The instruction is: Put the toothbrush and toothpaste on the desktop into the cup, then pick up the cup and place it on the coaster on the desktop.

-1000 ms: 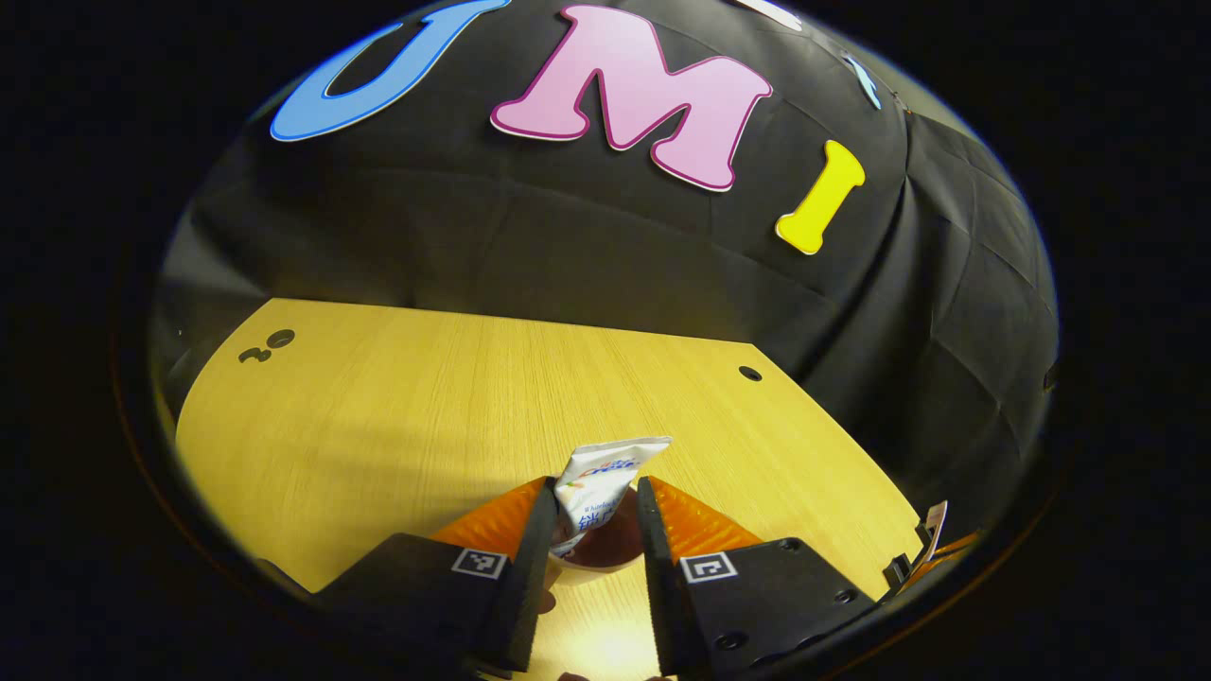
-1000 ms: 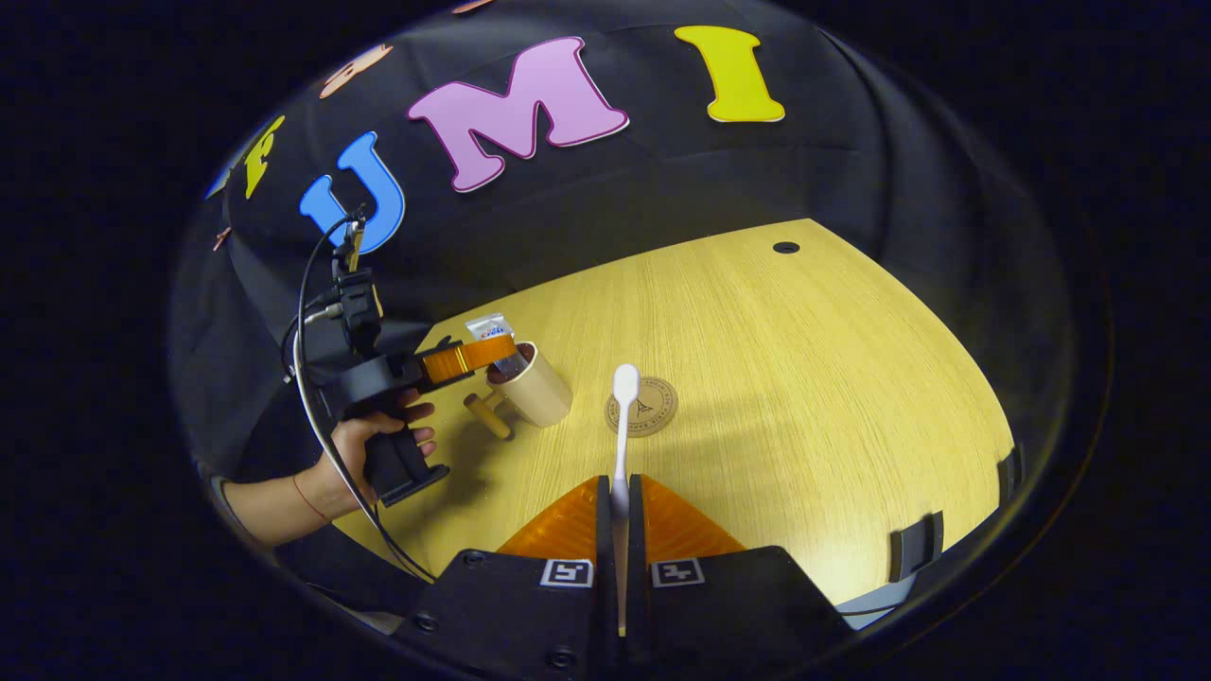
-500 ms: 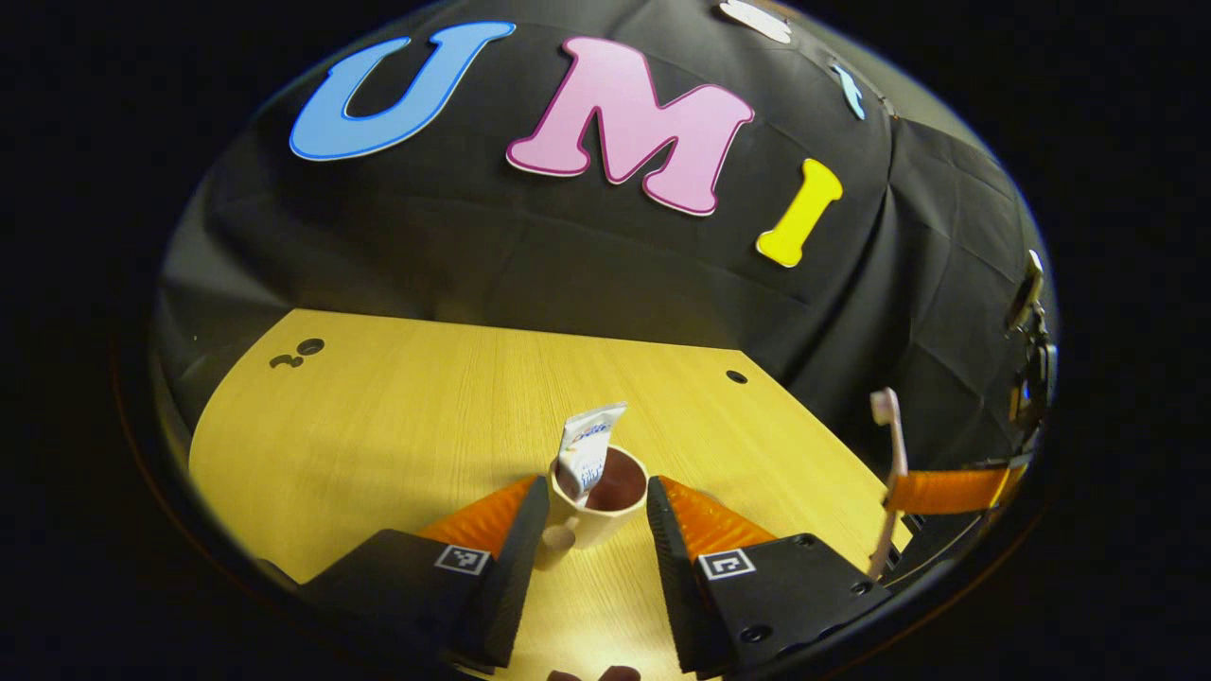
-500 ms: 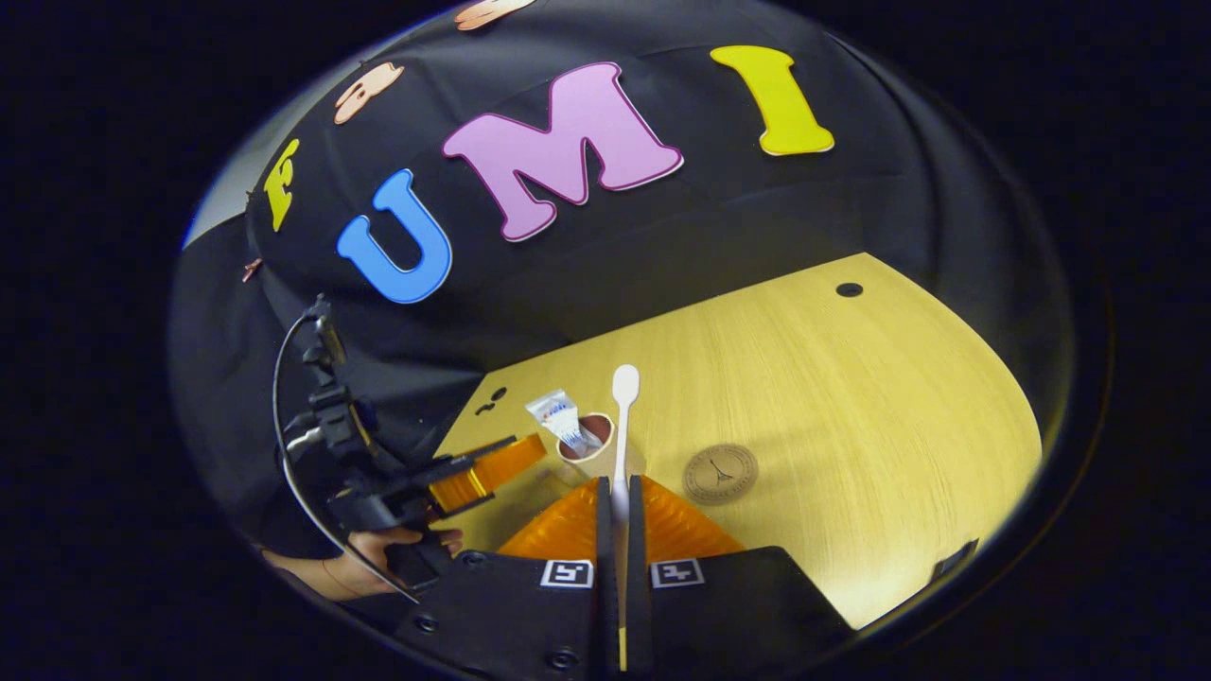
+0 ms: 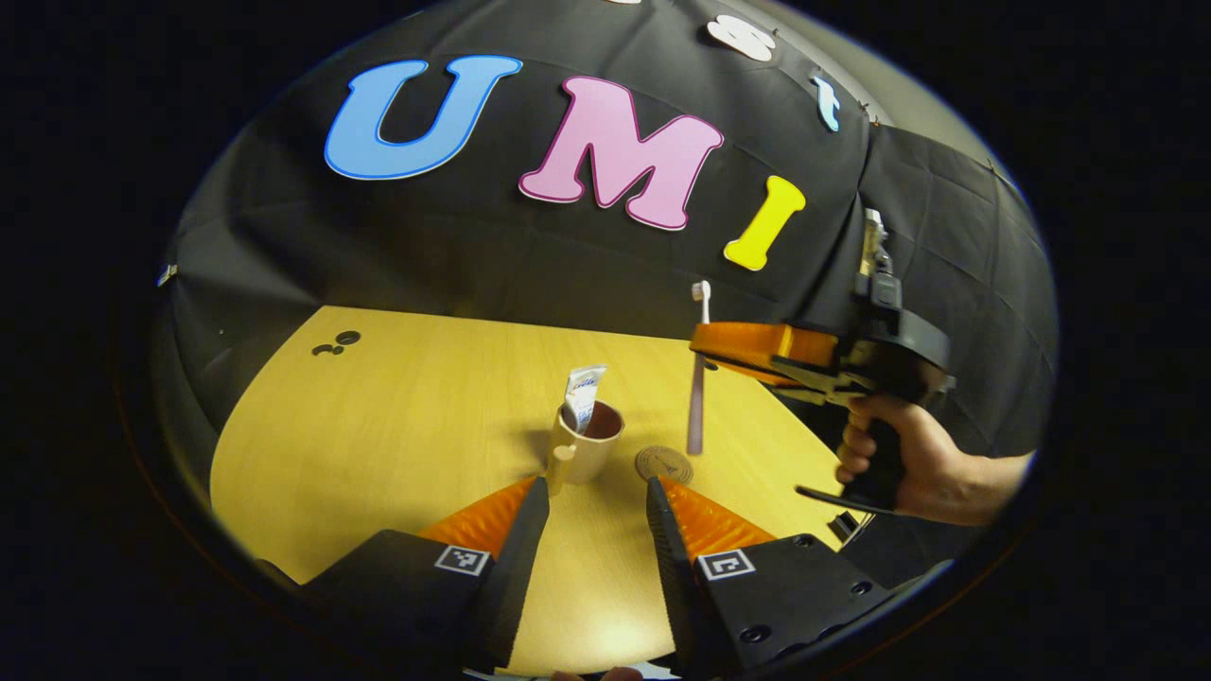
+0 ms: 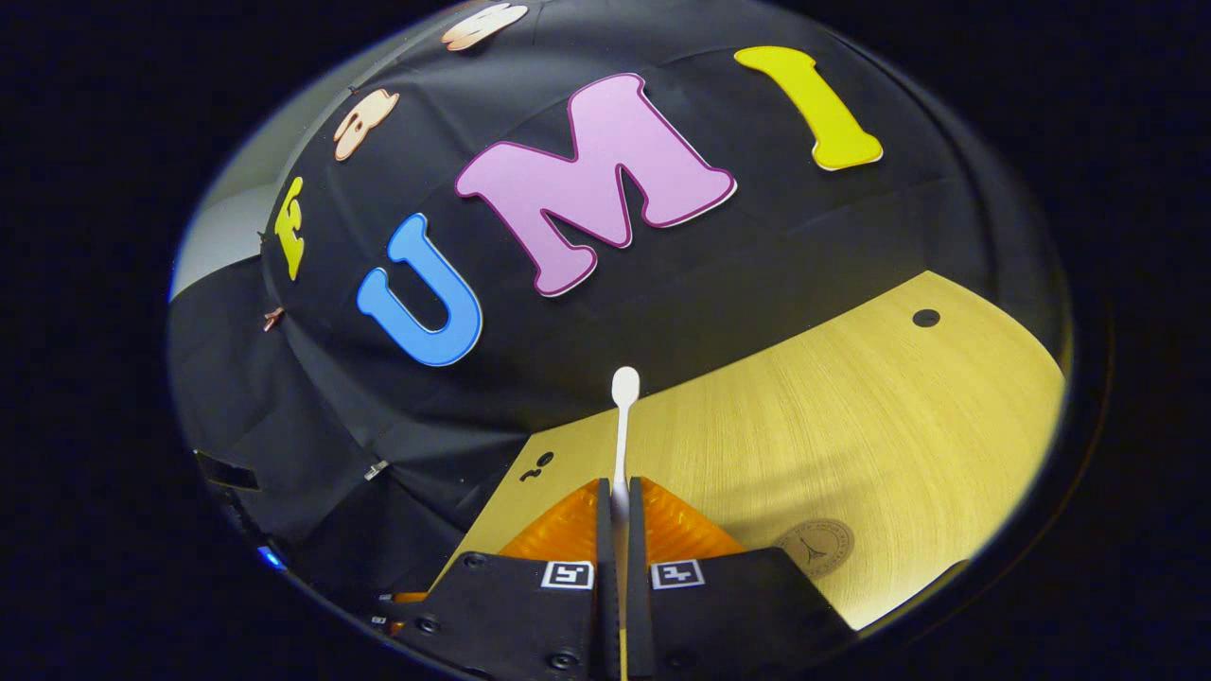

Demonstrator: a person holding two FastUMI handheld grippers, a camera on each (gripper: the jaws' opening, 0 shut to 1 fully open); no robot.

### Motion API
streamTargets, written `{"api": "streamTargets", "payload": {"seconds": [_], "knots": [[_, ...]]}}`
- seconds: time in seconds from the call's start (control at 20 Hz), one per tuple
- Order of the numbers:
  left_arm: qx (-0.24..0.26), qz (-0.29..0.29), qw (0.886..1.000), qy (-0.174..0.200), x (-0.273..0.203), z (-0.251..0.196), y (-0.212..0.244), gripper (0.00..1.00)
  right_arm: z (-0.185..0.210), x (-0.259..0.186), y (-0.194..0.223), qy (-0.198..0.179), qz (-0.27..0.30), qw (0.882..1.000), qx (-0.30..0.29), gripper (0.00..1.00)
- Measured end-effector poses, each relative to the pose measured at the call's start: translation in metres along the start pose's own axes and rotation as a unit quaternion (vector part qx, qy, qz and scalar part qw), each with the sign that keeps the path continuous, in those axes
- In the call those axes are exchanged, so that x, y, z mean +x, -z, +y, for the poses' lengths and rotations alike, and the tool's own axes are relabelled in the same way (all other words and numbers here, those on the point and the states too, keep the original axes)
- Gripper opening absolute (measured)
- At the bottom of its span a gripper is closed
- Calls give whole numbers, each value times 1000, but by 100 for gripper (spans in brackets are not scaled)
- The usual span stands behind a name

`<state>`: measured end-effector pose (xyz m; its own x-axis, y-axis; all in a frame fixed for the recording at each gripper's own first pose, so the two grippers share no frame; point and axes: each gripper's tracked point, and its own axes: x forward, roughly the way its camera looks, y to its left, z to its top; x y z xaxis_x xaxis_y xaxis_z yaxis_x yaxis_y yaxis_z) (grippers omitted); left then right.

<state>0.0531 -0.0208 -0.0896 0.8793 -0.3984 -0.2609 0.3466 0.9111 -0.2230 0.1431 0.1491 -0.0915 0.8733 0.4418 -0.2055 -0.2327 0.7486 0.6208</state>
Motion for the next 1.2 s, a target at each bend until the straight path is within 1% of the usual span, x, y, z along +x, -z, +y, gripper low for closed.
{"api": "streamTargets", "payload": {"seconds": [0.1,0.35,0.65,0.75,0.95,1.05,1.2], "knots": [[15,-4,1000,-24,-18,9,2,65,-5,18,-4,3,-10,1000,0,7],[35,4,998,-46,-44,9,11,65,-20,56,-1,10,-15,1000,-14,7],[8,12,997,-72,-55,19,19,65,-38,88,9,27,-14,1000,-7,7],[4,12,997,-83,-58,23,19,65,-47,97,19,38,-6,999,-17,7],[-2,15,995,-99,-63,29,20,65,-51,107,35,44,2,998,-42,7],[-9,17,994,-104,-70,32,26,65,-54,107,45,52,10,997,-62,7],[-17,17,994,-108,-70,30,27,65,-50,102,56,49,20,994,-91,8]]}}
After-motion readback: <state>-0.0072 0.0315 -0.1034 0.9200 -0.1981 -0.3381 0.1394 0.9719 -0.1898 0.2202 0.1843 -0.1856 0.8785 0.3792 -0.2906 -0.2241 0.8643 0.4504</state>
